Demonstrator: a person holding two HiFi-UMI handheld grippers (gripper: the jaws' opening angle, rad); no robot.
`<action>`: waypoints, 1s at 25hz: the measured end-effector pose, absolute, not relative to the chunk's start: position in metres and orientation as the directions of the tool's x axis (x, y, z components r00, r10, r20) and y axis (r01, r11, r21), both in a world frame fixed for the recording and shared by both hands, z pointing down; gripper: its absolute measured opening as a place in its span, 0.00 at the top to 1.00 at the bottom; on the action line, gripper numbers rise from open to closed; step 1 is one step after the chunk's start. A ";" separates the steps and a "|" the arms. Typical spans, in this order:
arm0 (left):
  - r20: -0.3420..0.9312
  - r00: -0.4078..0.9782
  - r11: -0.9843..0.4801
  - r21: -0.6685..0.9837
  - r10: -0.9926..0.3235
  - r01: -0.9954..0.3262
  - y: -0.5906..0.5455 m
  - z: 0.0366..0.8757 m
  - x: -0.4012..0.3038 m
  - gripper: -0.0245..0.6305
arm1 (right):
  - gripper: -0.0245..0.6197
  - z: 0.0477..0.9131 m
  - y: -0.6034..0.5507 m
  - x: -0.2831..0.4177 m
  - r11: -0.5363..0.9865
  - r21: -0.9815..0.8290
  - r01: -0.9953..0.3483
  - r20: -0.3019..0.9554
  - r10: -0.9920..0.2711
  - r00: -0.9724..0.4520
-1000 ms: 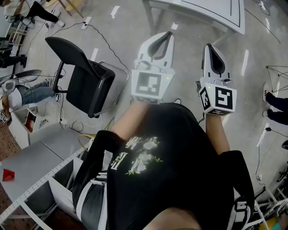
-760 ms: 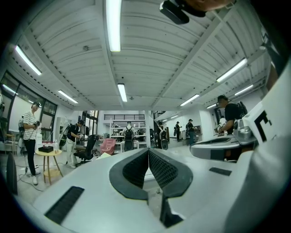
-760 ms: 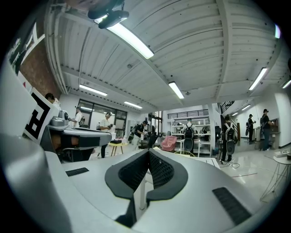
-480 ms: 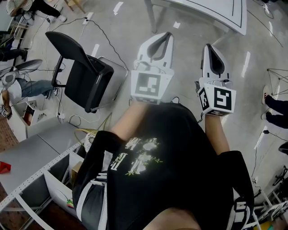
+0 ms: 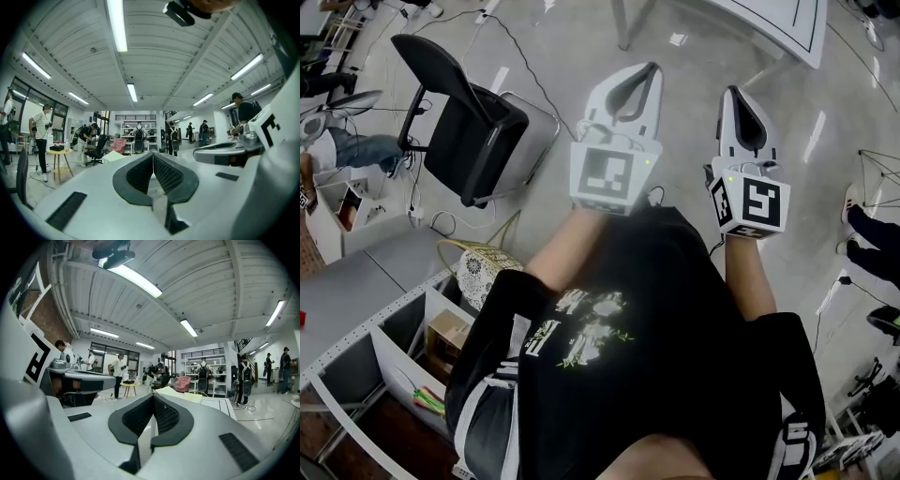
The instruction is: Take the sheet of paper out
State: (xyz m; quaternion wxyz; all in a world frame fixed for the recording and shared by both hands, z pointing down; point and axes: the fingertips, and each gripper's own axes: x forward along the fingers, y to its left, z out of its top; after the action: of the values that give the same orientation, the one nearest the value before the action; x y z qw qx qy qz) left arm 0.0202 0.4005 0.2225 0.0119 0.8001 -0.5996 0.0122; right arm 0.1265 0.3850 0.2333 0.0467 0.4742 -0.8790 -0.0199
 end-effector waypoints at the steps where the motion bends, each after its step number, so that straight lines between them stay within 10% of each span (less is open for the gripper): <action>1: 0.031 0.277 -0.277 0.002 -0.960 -0.961 0.401 0.223 0.022 0.96 | 0.96 0.235 0.386 0.127 0.554 0.078 -0.829 0.066 -0.832 -0.551; 25: 0.049 0.229 -0.229 0.011 -0.972 -0.973 0.359 0.235 0.011 0.96 | 0.96 0.242 0.349 0.116 0.593 0.070 -0.802 0.055 -0.805 -0.591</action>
State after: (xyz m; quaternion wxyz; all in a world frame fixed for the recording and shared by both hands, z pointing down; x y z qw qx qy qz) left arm 0.0108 0.3592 0.2348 0.0196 0.7836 -0.6208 0.0158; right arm 0.1157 0.3489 0.2419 0.0404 0.4506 -0.8916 -0.0188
